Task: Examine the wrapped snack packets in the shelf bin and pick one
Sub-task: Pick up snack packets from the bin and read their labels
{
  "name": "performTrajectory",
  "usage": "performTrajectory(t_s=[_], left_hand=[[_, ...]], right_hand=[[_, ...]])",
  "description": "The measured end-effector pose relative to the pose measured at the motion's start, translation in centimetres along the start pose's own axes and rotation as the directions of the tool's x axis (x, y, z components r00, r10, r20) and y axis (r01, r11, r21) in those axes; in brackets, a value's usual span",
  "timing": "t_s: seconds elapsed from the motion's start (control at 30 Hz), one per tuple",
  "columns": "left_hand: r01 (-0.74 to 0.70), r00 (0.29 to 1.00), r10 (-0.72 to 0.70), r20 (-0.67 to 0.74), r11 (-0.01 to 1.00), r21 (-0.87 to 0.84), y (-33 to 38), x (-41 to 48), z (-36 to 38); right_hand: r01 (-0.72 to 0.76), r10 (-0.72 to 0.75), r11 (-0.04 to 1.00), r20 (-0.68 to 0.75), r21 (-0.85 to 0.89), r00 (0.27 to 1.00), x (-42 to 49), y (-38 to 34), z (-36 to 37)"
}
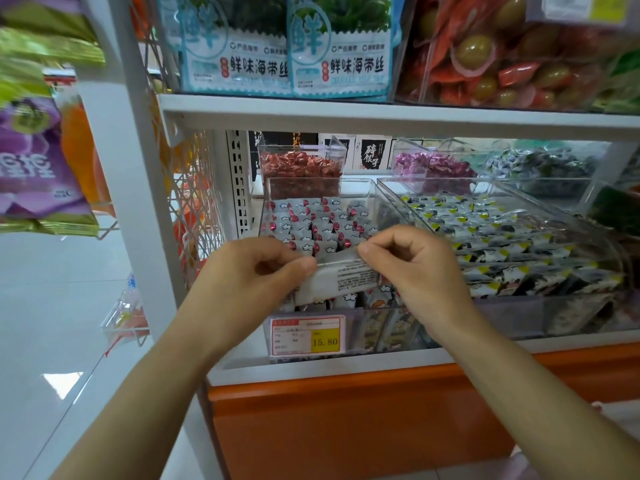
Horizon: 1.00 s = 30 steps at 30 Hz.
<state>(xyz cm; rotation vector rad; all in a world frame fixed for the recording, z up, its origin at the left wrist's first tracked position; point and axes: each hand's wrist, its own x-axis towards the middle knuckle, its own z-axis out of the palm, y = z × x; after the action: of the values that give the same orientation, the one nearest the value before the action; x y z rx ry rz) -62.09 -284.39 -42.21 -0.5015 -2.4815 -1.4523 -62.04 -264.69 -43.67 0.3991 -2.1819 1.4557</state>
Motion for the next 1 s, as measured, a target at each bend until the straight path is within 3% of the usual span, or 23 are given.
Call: performTrajectory(t_s=[0.17, 0.37, 0.43, 0.6, 0.73, 0.87, 1.0], left_hand=[[0.019, 1.0, -0.019, -0.004, 1.0, -0.022, -0.7, 0.3, -0.6], [0.014, 0.999, -0.008, 0.045, 0.992, -0.125, -0.2, 0.1, -0.1], [-0.006, 0.998, 0.011, 0.064, 0.997, -0.083, -0.3, 0.1, 0.1], [-0.007, 0.999, 0.009, 0.036, 0.999, -0.045, -0.7, 0.3, 0.0], [-0.036, 0.999, 0.037, 0.036, 0.999, -0.038, -0.7, 0.4, 0.0], [-0.048, 0.999, 0.049, 0.024, 0.998, -0.039, -0.8, 0.4, 0.1], [-0.068, 0.997, 0.069, -0.042, 0.997, 0.031, -1.0, 0.4, 0.6]], right_hand=[[-0.004, 0.004, 1.0, 0.032, 0.025, 0.999, 0.0, 0.0, 0.3], [-0.042, 0.044, 0.999, -0.077, 0.033, 0.996, 0.0, 0.3, 0.3], [-0.064, 0.068, 0.997, -0.096, 0.043, 0.993, 0.1, 0.3, 0.2], [-0.216, 0.193, 0.959, 0.133, 0.182, 0.972, 0.7, 0.2, -1.0], [-0.239, 0.188, 0.954, 0.256, 0.183, 0.948, 1.4, 0.2, -2.0], [-0.22, 0.169, 0.963, 0.284, 0.157, 0.944, 1.7, 0.1, -2.3], [-0.181, 0.146, 0.966, 0.188, 0.187, 0.971, 1.3, 0.4, -1.5]])
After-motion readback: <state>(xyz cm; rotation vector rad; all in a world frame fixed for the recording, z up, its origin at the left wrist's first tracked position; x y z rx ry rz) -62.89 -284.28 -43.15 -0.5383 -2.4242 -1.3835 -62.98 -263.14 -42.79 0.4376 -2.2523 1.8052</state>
